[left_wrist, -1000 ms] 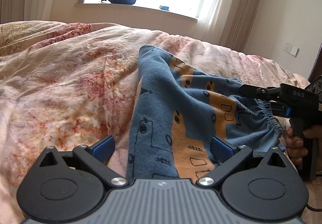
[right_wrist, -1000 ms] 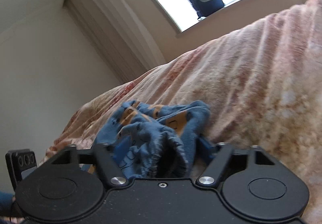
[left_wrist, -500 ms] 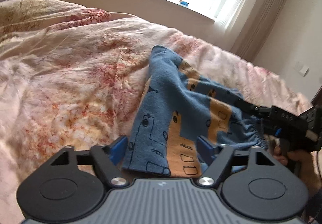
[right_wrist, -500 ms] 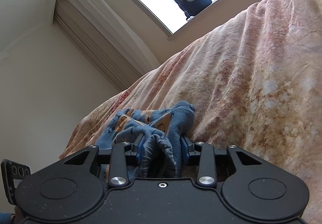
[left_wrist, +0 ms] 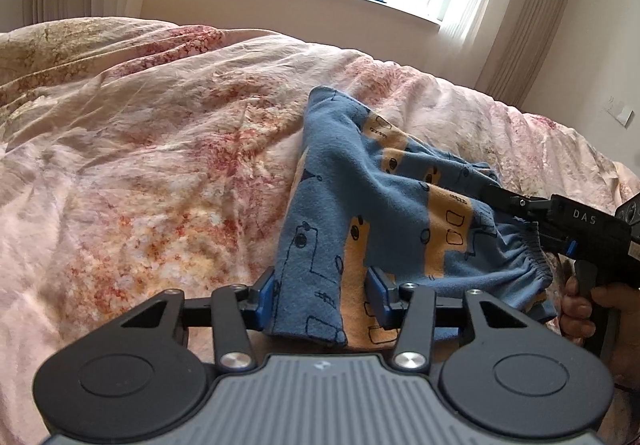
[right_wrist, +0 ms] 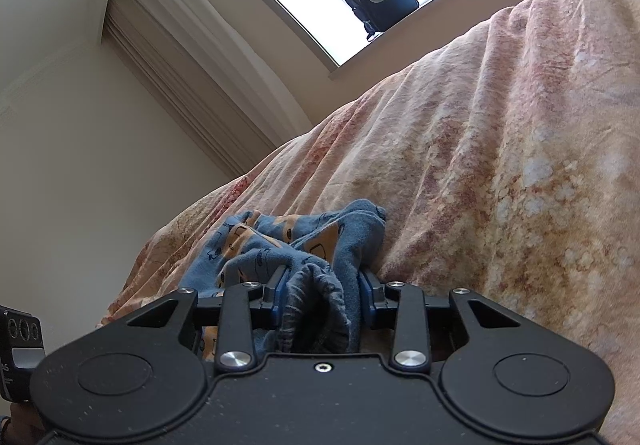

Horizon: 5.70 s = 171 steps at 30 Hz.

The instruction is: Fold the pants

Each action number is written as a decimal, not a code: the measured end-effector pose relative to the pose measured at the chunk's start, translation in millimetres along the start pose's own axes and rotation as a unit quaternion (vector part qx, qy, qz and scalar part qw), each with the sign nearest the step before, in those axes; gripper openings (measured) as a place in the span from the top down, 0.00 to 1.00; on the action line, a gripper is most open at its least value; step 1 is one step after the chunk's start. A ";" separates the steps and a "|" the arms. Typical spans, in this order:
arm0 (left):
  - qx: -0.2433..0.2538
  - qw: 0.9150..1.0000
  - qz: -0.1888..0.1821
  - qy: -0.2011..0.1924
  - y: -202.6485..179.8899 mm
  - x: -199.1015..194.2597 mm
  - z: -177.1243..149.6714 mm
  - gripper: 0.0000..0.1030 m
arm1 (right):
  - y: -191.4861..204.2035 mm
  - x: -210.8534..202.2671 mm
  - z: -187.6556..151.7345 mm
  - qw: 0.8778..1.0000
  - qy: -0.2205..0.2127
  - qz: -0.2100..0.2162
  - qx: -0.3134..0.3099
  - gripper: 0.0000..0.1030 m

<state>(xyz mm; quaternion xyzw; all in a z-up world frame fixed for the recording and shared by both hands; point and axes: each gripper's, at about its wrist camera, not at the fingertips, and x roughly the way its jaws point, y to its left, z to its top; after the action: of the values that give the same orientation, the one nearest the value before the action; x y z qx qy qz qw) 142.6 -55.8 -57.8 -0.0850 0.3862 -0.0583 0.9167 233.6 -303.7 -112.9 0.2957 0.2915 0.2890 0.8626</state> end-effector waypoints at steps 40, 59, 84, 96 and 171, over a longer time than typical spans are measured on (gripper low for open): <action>0.039 0.997 0.016 -0.061 -26.4 -40.1 23.9 0.83 | 129.1 -23.6 -7.4 0.946 -0.108 -0.115 -0.283 0.81; 0.012 0.994 0.023 -0.108 37.2 45.6 86.3 0.83 | 120.1 99.8 77.4 0.948 -0.069 -0.093 -0.297 0.81; 0.007 0.996 0.016 -0.087 47.1 44.9 80.5 0.32 | 85.3 105.9 64.5 0.958 -0.064 -0.147 -0.236 0.32; 0.054 0.988 0.050 -0.138 14.5 -23.6 40.2 0.00 | 150.6 5.1 11.4 0.943 -0.134 -0.207 -0.223 0.01; 0.095 0.986 0.074 -0.114 -2.7 -41.7 -14.3 0.00 | 161.1 -34.3 -63.5 0.952 -0.041 -0.245 -0.180 0.01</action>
<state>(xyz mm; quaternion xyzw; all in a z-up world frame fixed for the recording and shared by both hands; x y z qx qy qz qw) 103.2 -52.8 -38.1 0.0252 0.2768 -0.0171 0.9604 115.5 -199.1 -33.7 0.0665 0.2624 0.1037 0.9571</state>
